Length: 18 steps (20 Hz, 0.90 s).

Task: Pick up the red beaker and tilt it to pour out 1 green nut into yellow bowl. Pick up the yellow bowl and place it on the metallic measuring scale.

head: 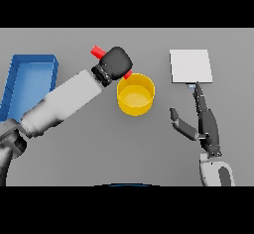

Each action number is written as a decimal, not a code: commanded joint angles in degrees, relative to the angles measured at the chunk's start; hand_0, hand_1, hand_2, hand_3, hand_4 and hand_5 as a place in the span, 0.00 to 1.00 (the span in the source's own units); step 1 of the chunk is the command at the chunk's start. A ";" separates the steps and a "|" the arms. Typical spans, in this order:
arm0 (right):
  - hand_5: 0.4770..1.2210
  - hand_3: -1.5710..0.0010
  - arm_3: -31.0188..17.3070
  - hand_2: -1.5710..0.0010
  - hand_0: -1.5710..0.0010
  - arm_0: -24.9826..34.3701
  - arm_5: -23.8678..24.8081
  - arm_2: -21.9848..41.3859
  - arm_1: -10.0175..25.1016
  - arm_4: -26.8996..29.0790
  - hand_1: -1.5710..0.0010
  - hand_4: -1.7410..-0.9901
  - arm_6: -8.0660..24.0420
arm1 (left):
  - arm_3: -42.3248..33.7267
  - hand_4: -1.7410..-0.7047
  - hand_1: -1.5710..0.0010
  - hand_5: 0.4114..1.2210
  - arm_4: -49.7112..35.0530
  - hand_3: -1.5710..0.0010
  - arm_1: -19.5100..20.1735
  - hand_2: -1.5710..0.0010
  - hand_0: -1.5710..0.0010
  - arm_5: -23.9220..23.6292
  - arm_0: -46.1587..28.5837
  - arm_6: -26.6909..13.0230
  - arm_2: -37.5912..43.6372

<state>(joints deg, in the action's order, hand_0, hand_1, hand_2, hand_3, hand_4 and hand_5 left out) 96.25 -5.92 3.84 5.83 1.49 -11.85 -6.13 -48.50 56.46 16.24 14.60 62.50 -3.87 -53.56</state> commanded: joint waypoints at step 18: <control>0.15 1.00 -0.97 1.00 1.00 0.61 2.46 0.32 0.29 -3.48 1.00 0.71 0.77 | 8.91 0.01 0.00 1.00 10.10 0.00 -3.29 0.00 0.00 1.39 13.44 7.91 -19.50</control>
<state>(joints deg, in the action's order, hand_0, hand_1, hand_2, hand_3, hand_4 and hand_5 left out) 95.29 -5.30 6.30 6.15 1.78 -15.33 -5.36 -39.58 66.46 12.96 16.05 75.95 4.03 -73.06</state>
